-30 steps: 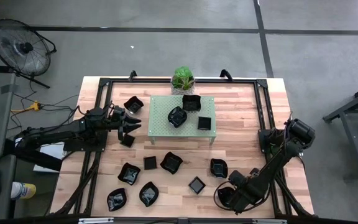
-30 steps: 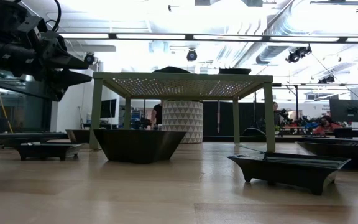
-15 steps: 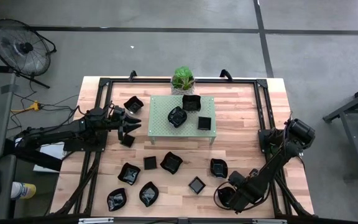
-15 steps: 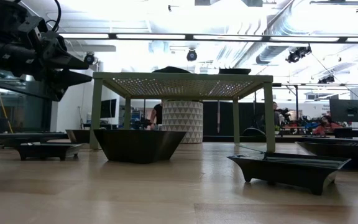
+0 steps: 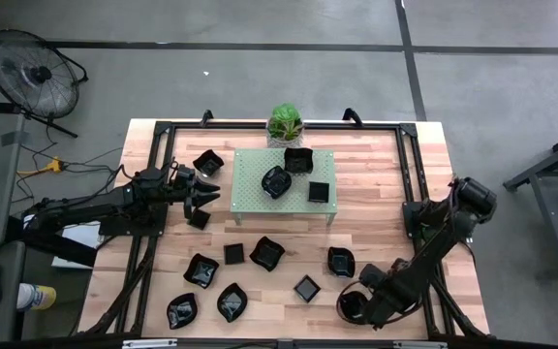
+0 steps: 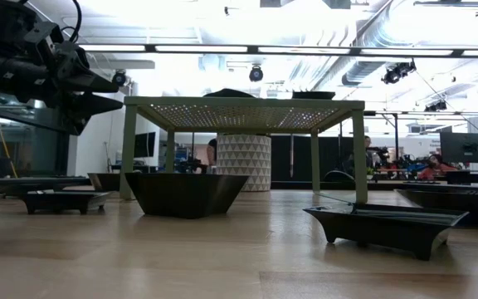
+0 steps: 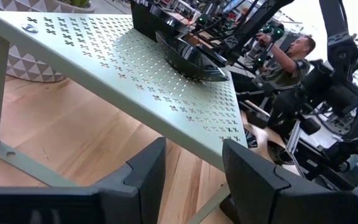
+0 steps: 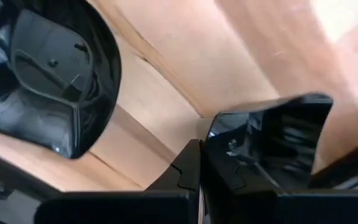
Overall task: Pick & Place Mini shaped plates
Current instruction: Stack the black square plate on the other black square plate on the shelf
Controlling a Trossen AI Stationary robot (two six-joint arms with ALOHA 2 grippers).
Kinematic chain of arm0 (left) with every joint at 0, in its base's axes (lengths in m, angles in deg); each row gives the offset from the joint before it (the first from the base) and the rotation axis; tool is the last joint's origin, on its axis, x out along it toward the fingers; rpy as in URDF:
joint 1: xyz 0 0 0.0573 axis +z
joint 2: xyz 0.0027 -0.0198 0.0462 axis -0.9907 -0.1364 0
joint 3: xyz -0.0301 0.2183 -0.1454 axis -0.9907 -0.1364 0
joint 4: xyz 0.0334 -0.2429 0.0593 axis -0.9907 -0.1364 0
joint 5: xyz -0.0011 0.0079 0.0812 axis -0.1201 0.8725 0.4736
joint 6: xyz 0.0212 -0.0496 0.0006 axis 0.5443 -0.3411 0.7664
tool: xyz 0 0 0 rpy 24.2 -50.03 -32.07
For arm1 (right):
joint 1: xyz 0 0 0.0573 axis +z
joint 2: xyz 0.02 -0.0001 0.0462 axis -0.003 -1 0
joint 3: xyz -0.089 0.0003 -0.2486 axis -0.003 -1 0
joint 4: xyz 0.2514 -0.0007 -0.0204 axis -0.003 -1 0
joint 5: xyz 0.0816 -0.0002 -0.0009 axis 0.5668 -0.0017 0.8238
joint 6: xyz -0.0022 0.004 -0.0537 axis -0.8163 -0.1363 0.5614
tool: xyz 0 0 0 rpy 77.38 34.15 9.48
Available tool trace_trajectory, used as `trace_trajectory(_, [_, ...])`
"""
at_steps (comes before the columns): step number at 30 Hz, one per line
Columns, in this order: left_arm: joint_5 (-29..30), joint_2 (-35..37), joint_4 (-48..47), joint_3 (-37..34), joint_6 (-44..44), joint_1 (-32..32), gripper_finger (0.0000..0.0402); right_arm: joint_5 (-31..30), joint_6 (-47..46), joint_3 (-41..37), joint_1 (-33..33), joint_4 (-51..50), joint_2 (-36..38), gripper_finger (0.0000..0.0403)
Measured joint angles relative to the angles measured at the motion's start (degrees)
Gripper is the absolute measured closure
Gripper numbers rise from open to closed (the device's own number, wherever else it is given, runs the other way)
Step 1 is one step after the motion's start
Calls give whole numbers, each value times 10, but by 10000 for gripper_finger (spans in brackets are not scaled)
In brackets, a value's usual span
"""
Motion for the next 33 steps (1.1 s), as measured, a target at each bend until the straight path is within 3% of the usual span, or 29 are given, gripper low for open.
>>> trace_trajectory(15, [-1,0,0,0,0,0,245,-56,144,0,-54,-150,150,402])
trace_trajectory(24, [-2,0,0,0,0,0,245,-111,354,0,-137,-234,246,403])
trace_trajectory(33, [-2,0,0,0,0,0,245,-160,613,2,-258,-245,293,403])
